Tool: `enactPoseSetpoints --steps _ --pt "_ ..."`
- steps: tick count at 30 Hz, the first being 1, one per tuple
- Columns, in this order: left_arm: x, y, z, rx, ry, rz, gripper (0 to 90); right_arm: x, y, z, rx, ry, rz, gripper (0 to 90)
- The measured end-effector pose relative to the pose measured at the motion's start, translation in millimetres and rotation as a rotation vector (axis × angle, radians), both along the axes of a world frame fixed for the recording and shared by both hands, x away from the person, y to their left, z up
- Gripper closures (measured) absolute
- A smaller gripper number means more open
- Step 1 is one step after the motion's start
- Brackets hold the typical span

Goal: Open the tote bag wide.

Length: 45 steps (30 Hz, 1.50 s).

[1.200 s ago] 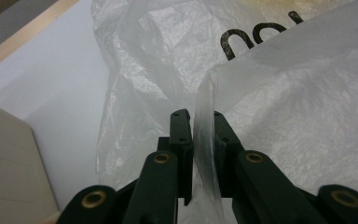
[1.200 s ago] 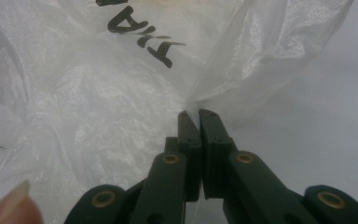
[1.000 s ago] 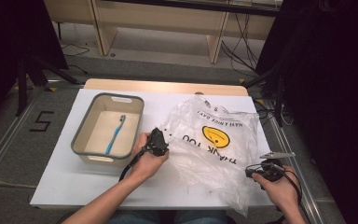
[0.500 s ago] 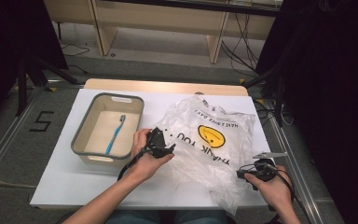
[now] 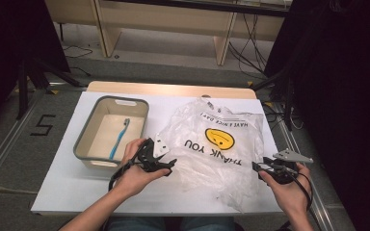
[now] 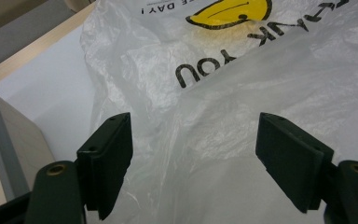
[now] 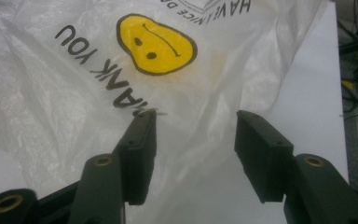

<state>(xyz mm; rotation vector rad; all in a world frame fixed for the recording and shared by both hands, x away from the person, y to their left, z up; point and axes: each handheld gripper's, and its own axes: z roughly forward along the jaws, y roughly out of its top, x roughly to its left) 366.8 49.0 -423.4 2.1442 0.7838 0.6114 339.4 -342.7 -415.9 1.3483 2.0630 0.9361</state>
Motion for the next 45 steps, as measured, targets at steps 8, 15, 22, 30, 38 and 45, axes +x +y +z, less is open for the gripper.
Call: enactPoseSetpoints --steps 8,15,22,30,38,45 --pt "-10.3 10.9 0.0 -0.021 0.013 -0.005 27.7 -1.6 8.8 9.4 0.011 -0.117 0.071 44.5" --pt "-20.3 24.4 -2.9 -0.038 0.015 -0.011 28.2 11.7 30.2 -5.3 0.050 -0.081 0.189 45.7" --pt "-26.9 34.5 -4.8 -0.074 0.016 -0.018 27.7 20.3 44.4 -15.6 0.068 -0.059 0.259 46.6" --pt "-28.0 40.9 -10.0 -0.085 0.032 -0.013 26.8 28.8 51.9 -20.4 0.084 -0.039 0.287 47.7" --pt "-30.5 46.1 -8.3 -0.083 0.027 -0.002 26.3 31.0 56.4 -21.0 0.088 -0.040 0.292 48.1" --pt "-30.0 49.5 -8.5 -0.084 0.039 0.009 26.6 32.0 55.6 -23.6 0.093 -0.034 0.288 48.0"
